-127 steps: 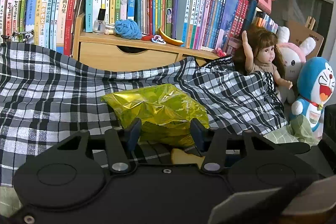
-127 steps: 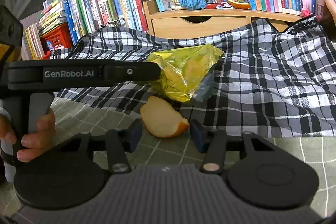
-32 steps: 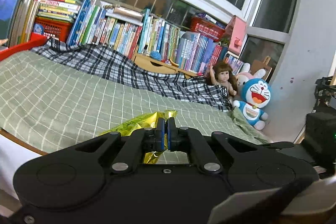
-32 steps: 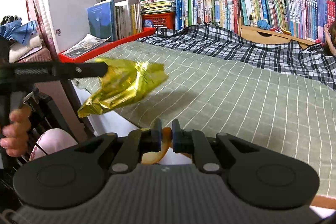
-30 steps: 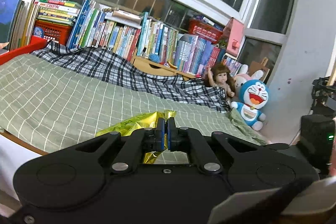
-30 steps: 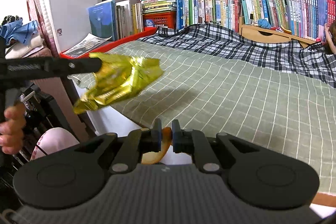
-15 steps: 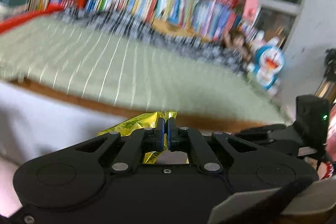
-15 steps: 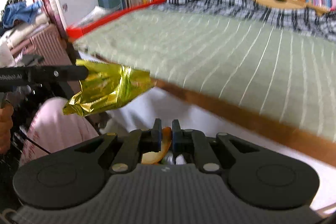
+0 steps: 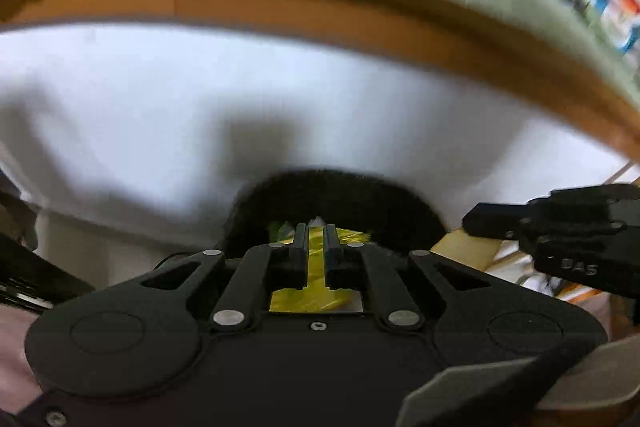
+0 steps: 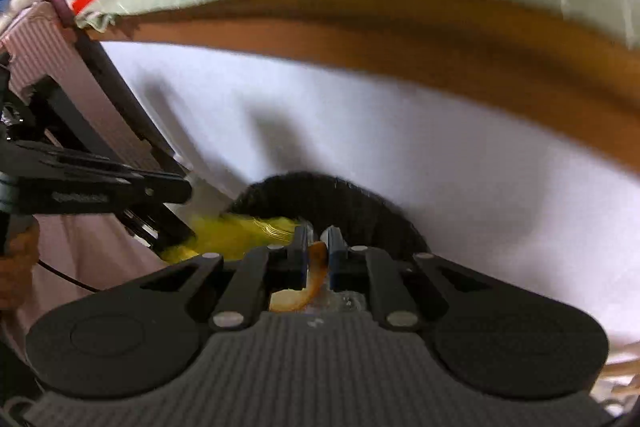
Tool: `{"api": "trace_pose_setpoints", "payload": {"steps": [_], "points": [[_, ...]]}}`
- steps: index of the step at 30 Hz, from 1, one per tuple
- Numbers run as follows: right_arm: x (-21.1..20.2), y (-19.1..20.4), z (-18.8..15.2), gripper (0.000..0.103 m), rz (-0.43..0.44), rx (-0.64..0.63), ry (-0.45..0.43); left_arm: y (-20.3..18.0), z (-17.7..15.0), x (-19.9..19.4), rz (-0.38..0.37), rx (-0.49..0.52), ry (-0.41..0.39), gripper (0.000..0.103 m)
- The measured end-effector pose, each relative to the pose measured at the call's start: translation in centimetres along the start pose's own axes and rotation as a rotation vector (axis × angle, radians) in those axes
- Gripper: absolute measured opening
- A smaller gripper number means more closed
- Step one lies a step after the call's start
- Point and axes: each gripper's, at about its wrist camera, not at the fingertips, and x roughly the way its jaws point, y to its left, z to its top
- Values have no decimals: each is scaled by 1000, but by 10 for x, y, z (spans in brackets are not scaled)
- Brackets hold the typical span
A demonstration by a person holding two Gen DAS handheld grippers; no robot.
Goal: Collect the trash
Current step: 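Carry the gold packet and bread crust over the bed edge above the bin, then open the left gripper over the bin while the right gripper opens to drop the crust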
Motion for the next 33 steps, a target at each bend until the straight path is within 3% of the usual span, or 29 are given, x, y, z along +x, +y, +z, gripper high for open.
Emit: {"api": "trace_pose_setpoints", "payload": {"steps": [7,8,9,10,11,12,13,15,18,19,25,33], "points": [[28,-4,-18,22,-44,43,56,3,-14,43,17,-12,89,9],[30,-4,-19,29,-47,54,60,2,-15,46,24,-6,85,10],[32,-4,-21,43,-57,60,64,0,-17,50,34,2,77,12],[33,-4,-22,47,-68,59,69,-2,-18,53,42,8,72,21],[34,-4,-22,59,-77,58,71,-4,-17,57,46,9,70,28],[34,-3,-22,71,-87,54,70,-6,-16,61,45,6,69,44],[35,-1,-23,75,-97,45,69,-8,-17,62,42,2,66,52],[37,2,-22,90,-118,35,72,-7,-17,62,41,-9,56,59],[40,3,-26,103,-143,51,90,-5,-18,66,48,-31,51,82],[41,1,-28,103,-148,70,95,-5,-18,66,48,-36,48,88],[42,-8,-40,103,-199,178,141,-14,-21,67,74,17,53,100],[38,8,-60,103,-228,178,167,-25,-26,58,99,80,65,103]]}}
